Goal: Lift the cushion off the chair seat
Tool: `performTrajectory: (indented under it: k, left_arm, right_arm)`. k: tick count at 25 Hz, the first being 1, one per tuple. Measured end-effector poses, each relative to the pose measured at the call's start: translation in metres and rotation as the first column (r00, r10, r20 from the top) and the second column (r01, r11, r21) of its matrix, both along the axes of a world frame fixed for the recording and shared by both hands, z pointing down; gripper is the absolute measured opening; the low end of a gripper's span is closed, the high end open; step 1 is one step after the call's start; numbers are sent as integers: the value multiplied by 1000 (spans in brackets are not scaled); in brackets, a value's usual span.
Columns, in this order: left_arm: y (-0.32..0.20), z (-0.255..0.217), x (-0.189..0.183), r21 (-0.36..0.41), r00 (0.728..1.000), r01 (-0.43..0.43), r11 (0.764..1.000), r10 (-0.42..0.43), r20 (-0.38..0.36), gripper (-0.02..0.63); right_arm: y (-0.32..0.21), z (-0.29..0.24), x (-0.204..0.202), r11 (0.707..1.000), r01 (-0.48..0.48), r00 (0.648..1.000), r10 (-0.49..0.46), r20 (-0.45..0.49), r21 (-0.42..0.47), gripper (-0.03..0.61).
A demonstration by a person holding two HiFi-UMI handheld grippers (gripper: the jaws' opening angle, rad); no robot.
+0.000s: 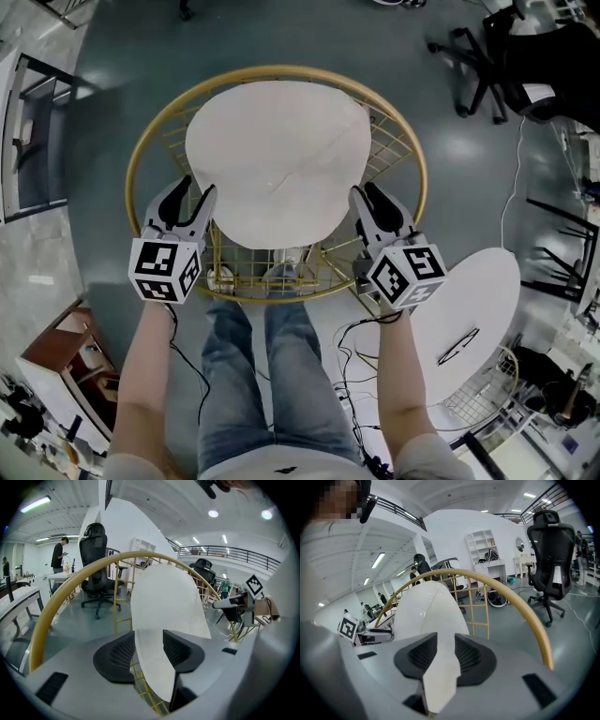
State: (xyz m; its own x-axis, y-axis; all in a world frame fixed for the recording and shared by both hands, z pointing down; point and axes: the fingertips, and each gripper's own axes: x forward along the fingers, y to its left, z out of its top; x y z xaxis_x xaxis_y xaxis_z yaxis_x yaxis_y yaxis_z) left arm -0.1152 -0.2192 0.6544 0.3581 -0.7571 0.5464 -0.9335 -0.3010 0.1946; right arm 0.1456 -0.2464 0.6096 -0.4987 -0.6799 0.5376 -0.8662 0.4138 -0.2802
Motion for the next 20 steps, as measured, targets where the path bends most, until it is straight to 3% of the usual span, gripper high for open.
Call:
performTrajectory:
  k: [20]
  left_arm:
    - [2, 34, 0, -76, 1000, -8, 997, 8, -1, 206]
  right_arm:
    - [-11, 56, 19, 993, -54, 998, 49, -47, -101, 160]
